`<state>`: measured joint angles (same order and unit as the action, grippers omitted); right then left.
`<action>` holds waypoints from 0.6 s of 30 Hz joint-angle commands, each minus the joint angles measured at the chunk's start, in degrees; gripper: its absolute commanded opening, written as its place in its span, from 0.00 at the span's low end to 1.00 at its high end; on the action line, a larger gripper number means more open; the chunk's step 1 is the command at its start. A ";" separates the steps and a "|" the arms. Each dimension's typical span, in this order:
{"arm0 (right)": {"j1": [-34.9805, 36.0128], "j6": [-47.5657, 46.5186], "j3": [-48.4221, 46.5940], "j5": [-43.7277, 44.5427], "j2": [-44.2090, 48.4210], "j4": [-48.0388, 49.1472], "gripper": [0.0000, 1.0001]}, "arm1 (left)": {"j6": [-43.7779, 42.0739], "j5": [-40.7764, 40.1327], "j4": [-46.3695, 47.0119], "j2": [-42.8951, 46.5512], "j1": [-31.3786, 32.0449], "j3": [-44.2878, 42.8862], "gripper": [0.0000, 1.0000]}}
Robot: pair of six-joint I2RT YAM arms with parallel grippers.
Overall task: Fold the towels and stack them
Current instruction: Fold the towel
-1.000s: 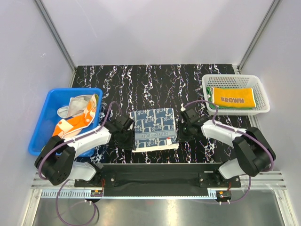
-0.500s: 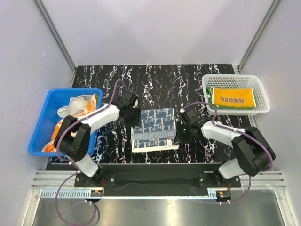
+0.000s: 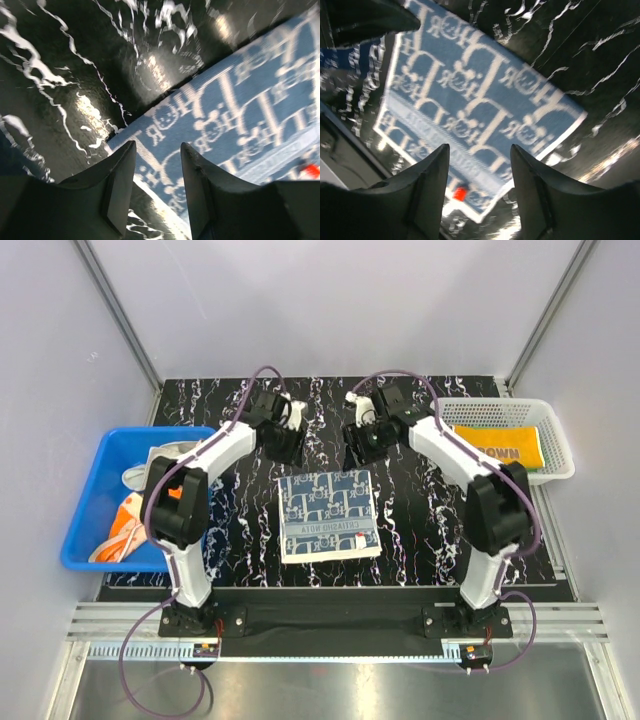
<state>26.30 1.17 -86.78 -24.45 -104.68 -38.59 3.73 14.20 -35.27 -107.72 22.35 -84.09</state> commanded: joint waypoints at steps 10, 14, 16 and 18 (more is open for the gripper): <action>-9.08 -31.21 -25.61 -14.74 -25.46 -24.86 0.68 | -14.80 6.98 -4.02 -9.69 -3.71 -1.42 0.48; -9.34 -33.60 -29.05 -15.98 -30.83 -25.13 0.62 | -16.55 7.51 -5.95 -11.98 -4.94 -2.91 0.45; -9.69 -34.48 -31.76 -17.12 -33.46 -25.92 0.59 | -17.87 7.60 -7.70 -13.12 -5.64 -4.58 0.47; -10.04 -34.83 -33.27 -17.21 -34.70 -26.28 0.58 | -18.23 7.34 -7.71 -13.39 -6.00 -5.02 0.50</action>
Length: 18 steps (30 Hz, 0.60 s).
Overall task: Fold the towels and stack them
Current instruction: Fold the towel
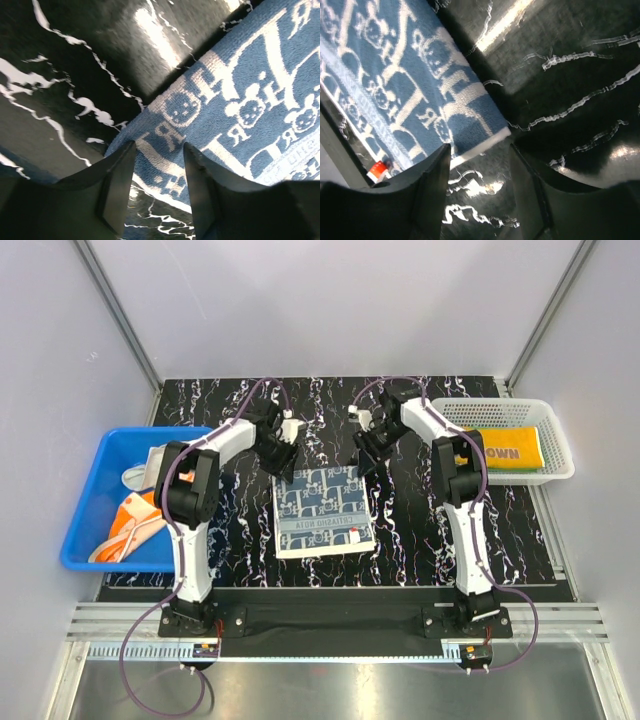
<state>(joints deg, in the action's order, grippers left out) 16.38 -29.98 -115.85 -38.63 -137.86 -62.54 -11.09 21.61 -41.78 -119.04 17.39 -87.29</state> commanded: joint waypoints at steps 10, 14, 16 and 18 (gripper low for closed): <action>-0.30 -4.38 -10.70 -5.49 -6.53 -2.22 0.54 | -2.97 6.84 0.73 2.85 -3.50 -3.59 0.50; -0.39 -4.21 -13.69 -6.19 -7.95 -4.16 0.54 | -2.27 10.57 0.38 4.96 -4.91 -6.13 0.53; -0.47 -4.21 -15.36 -7.59 -8.91 -4.95 0.48 | -2.62 8.64 -0.05 5.22 -5.26 -6.67 0.53; -0.56 -4.47 -16.16 -8.47 -9.35 -6.01 0.42 | -3.67 5.73 -1.37 4.53 -5.69 -7.98 0.53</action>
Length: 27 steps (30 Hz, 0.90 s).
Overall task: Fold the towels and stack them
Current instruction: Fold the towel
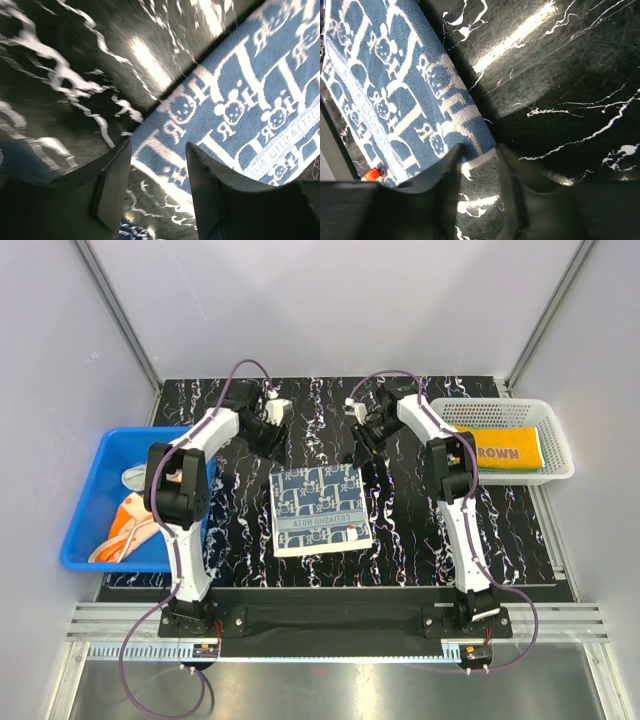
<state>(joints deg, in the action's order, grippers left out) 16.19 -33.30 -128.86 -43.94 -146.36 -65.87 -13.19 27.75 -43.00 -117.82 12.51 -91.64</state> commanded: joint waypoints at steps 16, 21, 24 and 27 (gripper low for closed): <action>-2.65 -2.03 -1.49 -3.43 0.20 -2.43 0.00 | -5.18 -2.87 -4.55 -7.07 -1.70 -6.36 0.53; -2.74 -3.52 -1.49 -3.70 0.55 -3.39 0.00 | -4.91 -4.98 -2.00 -7.51 -1.70 -7.07 0.52; -2.74 -3.61 -0.87 -3.25 0.82 -3.04 0.00 | -5.70 -3.85 -1.38 -7.25 -1.62 -7.85 0.53; -2.74 -3.18 -1.22 -3.25 0.47 -2.69 0.00 | -7.02 -1.04 -4.96 -9.79 -1.62 -11.44 0.53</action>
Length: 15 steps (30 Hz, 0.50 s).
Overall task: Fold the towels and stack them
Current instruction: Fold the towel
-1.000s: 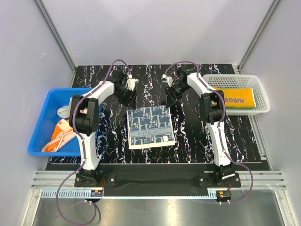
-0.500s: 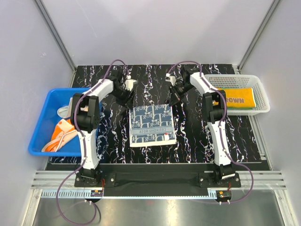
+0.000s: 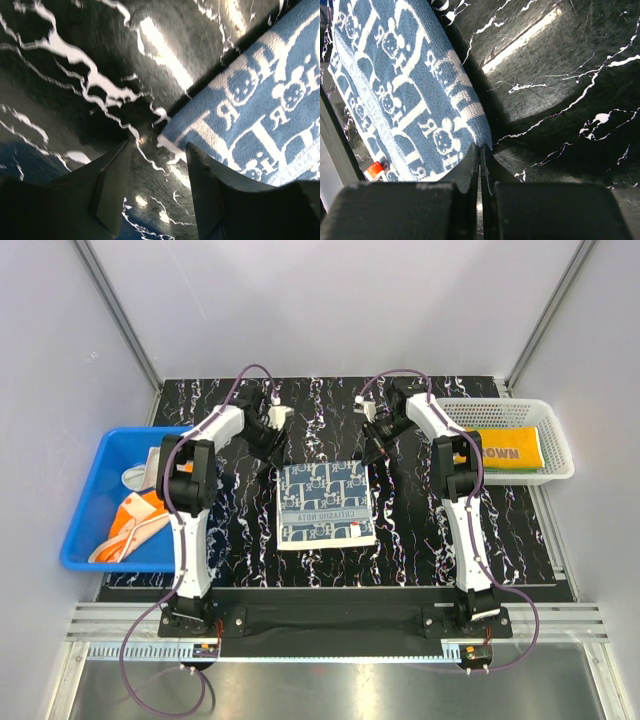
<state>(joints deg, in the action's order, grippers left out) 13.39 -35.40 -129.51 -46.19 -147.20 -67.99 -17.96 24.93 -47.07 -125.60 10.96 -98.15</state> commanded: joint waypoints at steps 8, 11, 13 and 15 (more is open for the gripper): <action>0.06 -1.17 -1.88 -1.71 1.30 -0.57 0.00 | -3.31 2.93 -1.97 -3.69 0.73 -4.33 0.45; 0.06 -1.17 -2.23 -1.71 1.56 -0.48 0.00 | -3.93 3.37 -3.20 -3.69 1.25 -4.33 0.43; 0.06 -0.99 -2.50 -1.62 1.65 -0.31 0.00 | -4.10 4.07 -4.43 -3.51 1.17 -4.16 0.44; 0.06 -0.99 -2.76 -1.62 1.82 -0.31 0.00 | -4.37 4.86 -4.87 -3.34 1.26 -4.24 0.45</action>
<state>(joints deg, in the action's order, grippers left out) 13.39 -35.59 -129.80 -46.26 -147.20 -68.05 -20.71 27.24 -50.11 -128.55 11.90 -102.32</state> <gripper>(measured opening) 0.012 0.445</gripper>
